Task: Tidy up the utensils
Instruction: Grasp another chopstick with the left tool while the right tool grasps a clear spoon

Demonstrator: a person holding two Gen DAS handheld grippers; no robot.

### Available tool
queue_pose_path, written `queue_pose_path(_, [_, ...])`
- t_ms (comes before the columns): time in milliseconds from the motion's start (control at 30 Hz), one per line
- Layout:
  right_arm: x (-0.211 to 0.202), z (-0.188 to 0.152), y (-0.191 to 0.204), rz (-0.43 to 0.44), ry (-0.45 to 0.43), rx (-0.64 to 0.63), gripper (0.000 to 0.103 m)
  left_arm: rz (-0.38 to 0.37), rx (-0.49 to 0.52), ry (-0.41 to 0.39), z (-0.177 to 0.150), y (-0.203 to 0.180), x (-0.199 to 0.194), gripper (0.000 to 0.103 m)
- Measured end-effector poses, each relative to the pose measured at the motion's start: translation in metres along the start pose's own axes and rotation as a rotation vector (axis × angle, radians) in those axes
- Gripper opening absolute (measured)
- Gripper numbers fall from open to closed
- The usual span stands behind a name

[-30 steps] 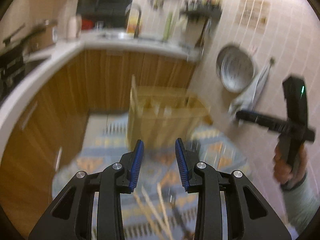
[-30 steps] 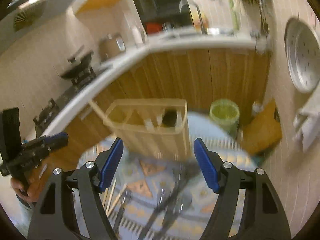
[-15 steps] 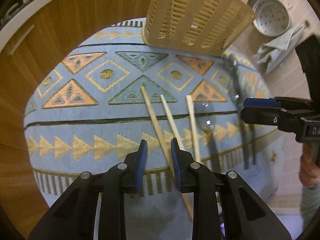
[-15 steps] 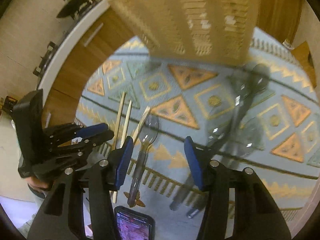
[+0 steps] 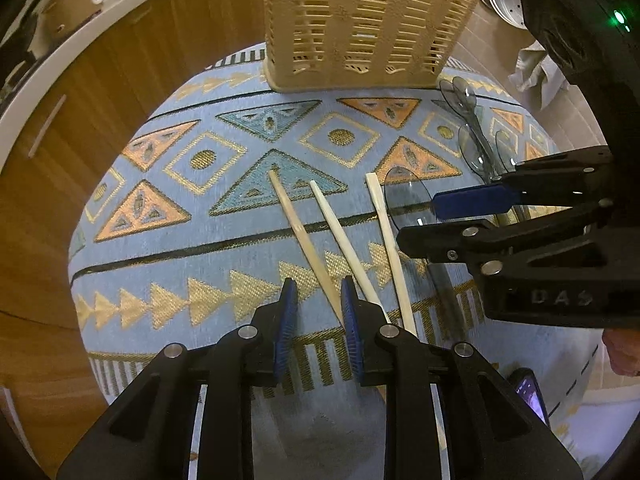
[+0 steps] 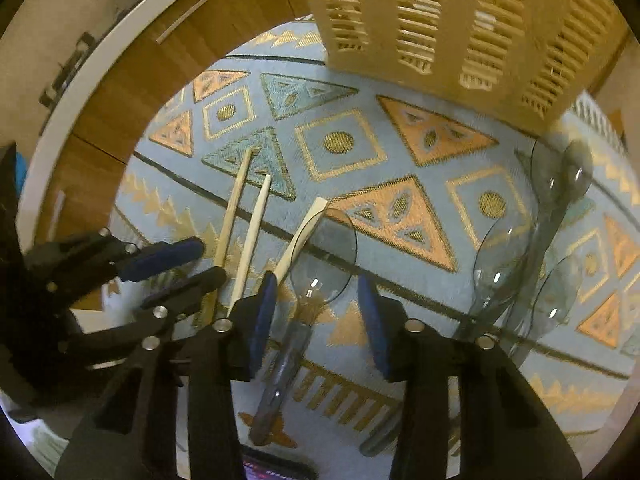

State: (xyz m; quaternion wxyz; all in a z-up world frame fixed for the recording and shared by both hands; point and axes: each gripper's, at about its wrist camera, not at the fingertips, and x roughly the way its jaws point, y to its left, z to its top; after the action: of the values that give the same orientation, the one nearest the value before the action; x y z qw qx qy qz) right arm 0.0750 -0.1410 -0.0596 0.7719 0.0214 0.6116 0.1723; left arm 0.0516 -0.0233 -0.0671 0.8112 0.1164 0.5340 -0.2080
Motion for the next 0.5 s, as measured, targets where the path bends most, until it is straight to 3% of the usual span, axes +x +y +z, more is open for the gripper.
queue_pose_path(133, [0.003, -0.002, 0.003, -0.052, 0.0, -0.034, 0.024, -0.016, -0.006, 0.01, 0.0, 0.003, 0.0, 0.021])
queue_pose_path(233, [0.001, -0.005, -0.009, -0.092, -0.004, -0.017, 0.023, -0.008, 0.002, 0.02, 0.003, 0.002, 0.002, 0.021])
queue_pose_path(400, [-0.003, -0.003, -0.03, -0.025, 0.02, 0.032, 0.024, 0.042, 0.047, 0.039, 0.014, -0.009, 0.008, 0.026])
queue_pose_path(500, [-0.001, 0.003, -0.027, -0.041, 0.047, 0.026, 0.024, 0.05, 0.079, 0.078, 0.023, -0.015, 0.012, 0.031])
